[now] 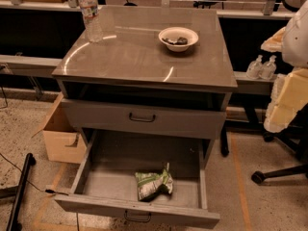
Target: Pick green jalapeno chip bag from middle drawer and place on counter
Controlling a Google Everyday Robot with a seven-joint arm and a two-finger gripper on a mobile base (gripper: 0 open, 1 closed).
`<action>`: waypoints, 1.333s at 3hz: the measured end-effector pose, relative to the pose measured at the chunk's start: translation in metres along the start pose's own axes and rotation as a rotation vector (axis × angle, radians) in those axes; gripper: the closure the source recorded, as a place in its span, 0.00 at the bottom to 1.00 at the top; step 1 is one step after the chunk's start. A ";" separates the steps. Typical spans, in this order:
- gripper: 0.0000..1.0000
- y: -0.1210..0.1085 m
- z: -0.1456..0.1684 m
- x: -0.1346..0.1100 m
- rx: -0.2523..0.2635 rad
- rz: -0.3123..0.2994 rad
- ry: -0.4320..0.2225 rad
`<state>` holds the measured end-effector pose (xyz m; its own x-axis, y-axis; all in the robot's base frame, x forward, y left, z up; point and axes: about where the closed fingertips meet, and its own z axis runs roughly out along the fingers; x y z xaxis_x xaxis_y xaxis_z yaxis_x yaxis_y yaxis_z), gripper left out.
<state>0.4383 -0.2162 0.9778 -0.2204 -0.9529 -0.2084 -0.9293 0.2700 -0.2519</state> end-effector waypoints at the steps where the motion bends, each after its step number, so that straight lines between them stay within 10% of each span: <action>1: 0.00 0.000 0.000 0.000 0.000 0.000 0.000; 4: 0.00 0.051 0.142 0.013 -0.077 0.004 -0.363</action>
Offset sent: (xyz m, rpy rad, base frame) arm -0.0023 0.0006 -0.0798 0.2439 -0.0483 0.0652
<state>0.4302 -0.1949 0.8276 -0.1177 -0.8368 -0.5347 -0.9514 0.2494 -0.1809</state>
